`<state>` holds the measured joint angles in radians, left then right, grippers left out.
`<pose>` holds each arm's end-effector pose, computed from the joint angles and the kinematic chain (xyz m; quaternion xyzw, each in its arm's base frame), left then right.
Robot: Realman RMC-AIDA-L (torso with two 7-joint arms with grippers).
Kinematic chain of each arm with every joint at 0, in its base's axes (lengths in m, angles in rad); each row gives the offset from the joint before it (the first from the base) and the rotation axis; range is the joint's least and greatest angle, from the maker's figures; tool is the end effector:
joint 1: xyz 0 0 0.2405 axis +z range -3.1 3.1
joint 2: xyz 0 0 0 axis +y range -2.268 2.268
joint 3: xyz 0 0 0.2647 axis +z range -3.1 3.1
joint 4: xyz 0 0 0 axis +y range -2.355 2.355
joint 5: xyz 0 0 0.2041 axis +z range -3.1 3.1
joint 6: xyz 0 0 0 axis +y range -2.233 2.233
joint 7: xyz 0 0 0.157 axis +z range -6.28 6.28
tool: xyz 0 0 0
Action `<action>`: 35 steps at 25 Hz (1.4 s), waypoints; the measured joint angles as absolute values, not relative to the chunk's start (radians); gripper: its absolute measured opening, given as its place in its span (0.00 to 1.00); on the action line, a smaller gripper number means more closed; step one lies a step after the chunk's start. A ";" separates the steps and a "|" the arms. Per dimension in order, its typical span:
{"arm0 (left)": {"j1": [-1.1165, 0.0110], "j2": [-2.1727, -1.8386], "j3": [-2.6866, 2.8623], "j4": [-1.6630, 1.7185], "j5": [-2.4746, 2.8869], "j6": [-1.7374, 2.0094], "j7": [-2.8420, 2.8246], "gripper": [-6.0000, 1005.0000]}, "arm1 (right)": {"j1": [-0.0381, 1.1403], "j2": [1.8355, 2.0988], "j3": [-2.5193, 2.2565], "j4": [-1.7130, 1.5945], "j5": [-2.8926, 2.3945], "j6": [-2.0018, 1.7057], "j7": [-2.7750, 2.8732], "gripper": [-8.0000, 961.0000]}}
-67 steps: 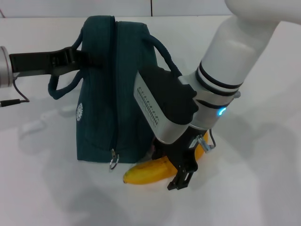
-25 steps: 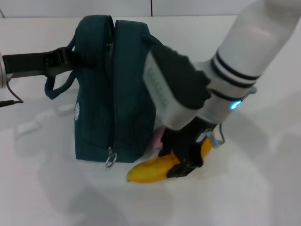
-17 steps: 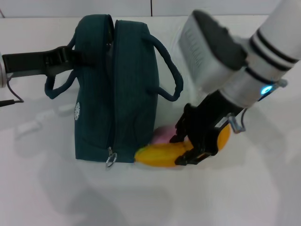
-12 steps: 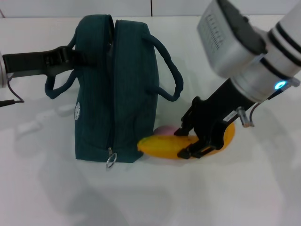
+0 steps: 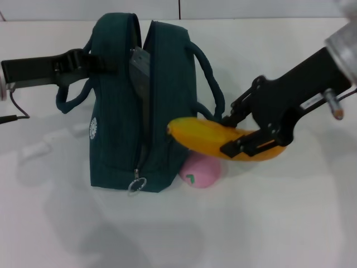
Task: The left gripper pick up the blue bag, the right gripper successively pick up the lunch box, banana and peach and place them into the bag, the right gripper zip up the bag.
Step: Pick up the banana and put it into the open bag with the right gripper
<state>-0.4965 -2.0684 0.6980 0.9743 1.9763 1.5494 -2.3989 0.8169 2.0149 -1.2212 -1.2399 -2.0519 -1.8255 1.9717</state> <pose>-0.2447 0.3583 0.0447 -0.7763 -0.5533 -0.2835 0.1042 0.0893 0.3448 0.0020 0.9982 -0.0127 -0.0072 0.0574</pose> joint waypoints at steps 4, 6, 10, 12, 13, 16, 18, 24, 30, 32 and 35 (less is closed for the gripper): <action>-0.491 -2.068 0.698 0.975 1.965 1.559 -2.399 0.04 | 0.796 2.014 -1.130 -1.256 -2.015 -1.872 1.971 0.45; -0.488 -2.070 0.698 0.975 1.955 1.566 -2.399 0.04 | 0.785 2.013 -1.074 -1.259 -1.966 -1.893 1.967 0.45; -0.485 -2.073 0.699 0.975 1.948 1.573 -2.398 0.04 | 0.761 2.013 -0.979 -1.250 -1.838 -1.884 1.962 0.45; -0.487 -2.075 0.701 0.976 1.947 1.573 -2.397 0.04 | 0.745 2.013 -0.965 -1.228 -1.752 -1.854 1.946 0.45; -0.488 -2.076 0.702 0.976 1.947 1.573 -2.396 0.04 | 0.740 2.013 -0.966 -1.209 -1.713 -1.835 1.932 0.45; -0.490 -2.079 0.705 0.976 1.946 1.573 -2.394 0.04 | 0.737 2.017 -0.983 -1.127 -1.598 -1.768 1.878 0.45; -0.492 -2.079 0.705 0.976 1.946 1.573 -2.394 0.04 | 0.744 2.020 -1.025 -1.046 -1.521 -1.714 1.824 0.45; -0.492 -2.079 0.706 0.977 1.946 1.572 -2.393 0.04 | 0.775 2.024 -1.188 -0.861 -1.331 -1.592 1.624 0.45; -0.490 -2.078 0.706 0.984 1.946 1.572 -2.393 0.04 | 0.786 2.026 -1.291 -0.750 -1.203 -1.557 1.502 0.46; -0.489 -2.078 0.705 0.991 1.945 1.572 -2.393 0.04 | 0.787 2.028 -1.313 -0.724 -1.178 -1.552 1.480 0.46; -0.488 -2.079 0.701 0.994 1.939 1.572 -2.393 0.04 | 0.787 2.028 -1.349 -0.684 -1.147 -1.541 1.436 0.46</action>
